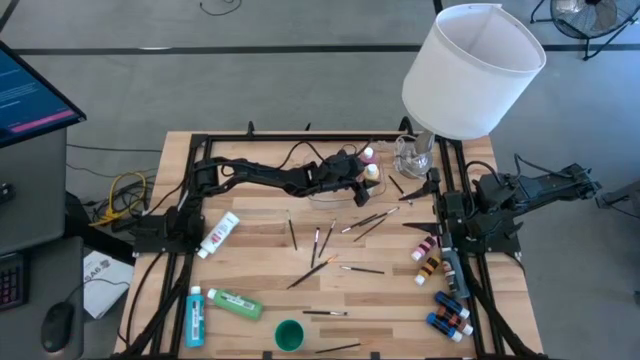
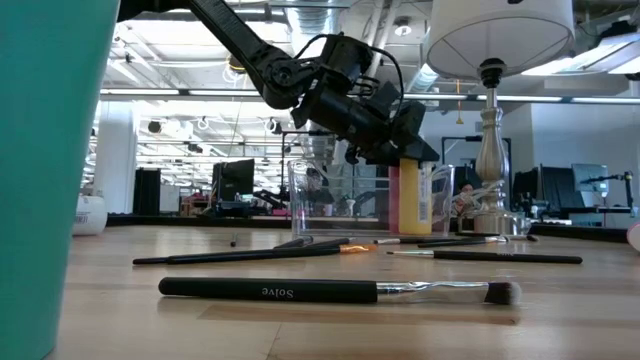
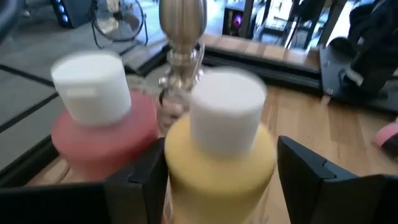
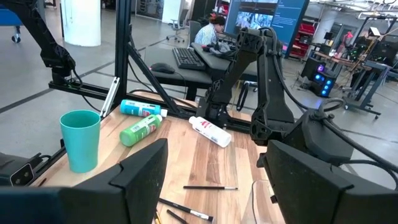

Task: Pick & Place Paint Supplies
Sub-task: Put the big yellow paint bottle into the transparent bin

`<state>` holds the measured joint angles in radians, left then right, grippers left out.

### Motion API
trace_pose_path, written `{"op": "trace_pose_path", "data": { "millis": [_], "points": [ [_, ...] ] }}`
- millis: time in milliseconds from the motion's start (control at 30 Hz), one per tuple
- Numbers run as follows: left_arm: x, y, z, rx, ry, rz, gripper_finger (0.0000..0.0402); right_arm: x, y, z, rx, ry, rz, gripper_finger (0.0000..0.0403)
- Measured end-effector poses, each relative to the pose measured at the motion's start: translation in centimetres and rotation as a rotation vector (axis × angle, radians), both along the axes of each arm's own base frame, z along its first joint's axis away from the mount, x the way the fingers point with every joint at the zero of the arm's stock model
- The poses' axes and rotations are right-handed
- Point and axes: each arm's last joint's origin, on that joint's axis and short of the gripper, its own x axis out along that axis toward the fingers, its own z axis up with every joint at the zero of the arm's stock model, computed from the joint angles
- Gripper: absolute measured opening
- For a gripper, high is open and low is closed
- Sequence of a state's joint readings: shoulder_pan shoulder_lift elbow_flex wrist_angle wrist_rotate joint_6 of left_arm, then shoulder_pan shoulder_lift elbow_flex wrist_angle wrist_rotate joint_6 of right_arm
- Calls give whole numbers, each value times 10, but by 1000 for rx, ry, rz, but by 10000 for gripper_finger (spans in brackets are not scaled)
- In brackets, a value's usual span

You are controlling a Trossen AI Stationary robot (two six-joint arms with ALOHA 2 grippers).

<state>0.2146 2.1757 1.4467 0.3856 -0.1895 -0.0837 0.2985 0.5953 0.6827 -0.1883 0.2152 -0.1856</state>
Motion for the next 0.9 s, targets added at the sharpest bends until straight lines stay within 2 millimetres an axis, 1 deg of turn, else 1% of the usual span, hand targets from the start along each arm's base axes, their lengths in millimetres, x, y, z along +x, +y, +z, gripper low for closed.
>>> {"op": "trace_pose_path", "data": {
  "millis": [233, 633, 733, 900],
  "points": [
    [-2, 0, -4, -1, 46, 23, 192, 0, 0, 0, 2, 2, 0, 268],
    [-2, 0, -5, -2, 58, 26, 191, 0, 0, 0, 2, 4, 0, 268],
    [-5, -1, -3, -6, 79, 26, 191, 0, 0, -1, 5, 7, -1, 268],
    [-14, -5, 16, 15, 146, 61, 191, 0, 0, -1, 8, 10, -1, 268]
  ]
}}
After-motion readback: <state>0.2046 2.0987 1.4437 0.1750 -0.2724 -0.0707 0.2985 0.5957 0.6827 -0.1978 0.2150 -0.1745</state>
